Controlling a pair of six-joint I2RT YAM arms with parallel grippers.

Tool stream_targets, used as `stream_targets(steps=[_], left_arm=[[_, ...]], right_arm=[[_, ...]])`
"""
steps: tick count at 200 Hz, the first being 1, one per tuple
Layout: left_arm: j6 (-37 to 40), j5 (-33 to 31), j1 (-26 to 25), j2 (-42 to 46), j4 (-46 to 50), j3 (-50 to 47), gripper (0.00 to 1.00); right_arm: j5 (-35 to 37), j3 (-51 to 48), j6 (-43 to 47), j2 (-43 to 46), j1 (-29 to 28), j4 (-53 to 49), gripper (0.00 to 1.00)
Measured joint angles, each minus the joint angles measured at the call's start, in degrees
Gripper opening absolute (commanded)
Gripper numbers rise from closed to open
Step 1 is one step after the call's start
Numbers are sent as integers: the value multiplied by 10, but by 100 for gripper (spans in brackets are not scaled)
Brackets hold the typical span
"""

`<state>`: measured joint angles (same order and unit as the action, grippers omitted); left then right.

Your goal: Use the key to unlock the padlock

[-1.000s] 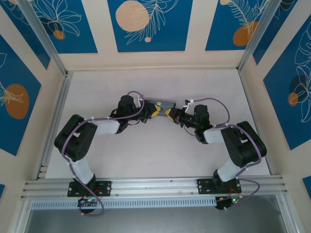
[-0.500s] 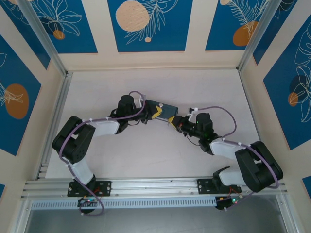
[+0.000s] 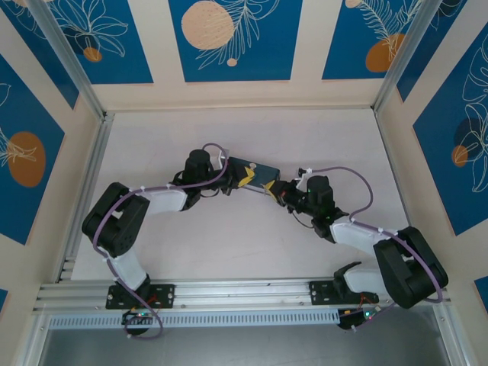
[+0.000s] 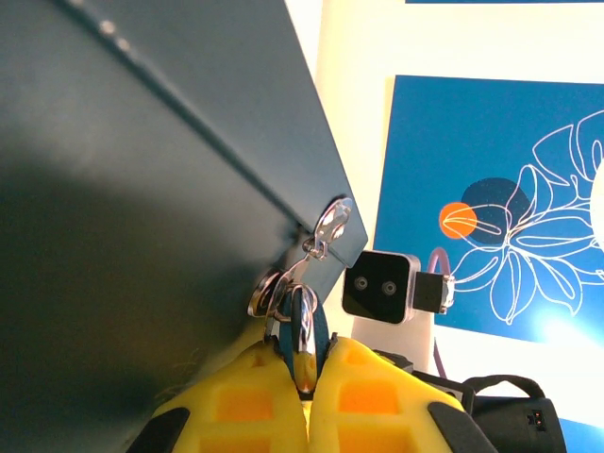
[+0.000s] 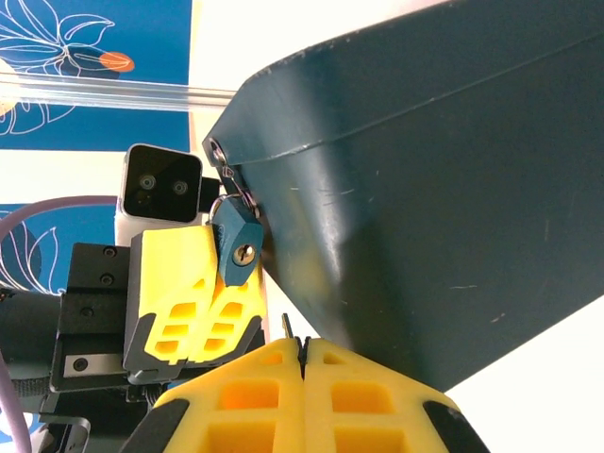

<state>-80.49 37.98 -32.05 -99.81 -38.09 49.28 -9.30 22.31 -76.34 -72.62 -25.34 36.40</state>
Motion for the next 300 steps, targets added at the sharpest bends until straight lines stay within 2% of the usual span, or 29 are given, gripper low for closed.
stream_targets(steps=[300], left_arm=[[0,-17,2,0,0,-3,0]], right_arm=[[19,50,-49,-96,-12,74,0]])
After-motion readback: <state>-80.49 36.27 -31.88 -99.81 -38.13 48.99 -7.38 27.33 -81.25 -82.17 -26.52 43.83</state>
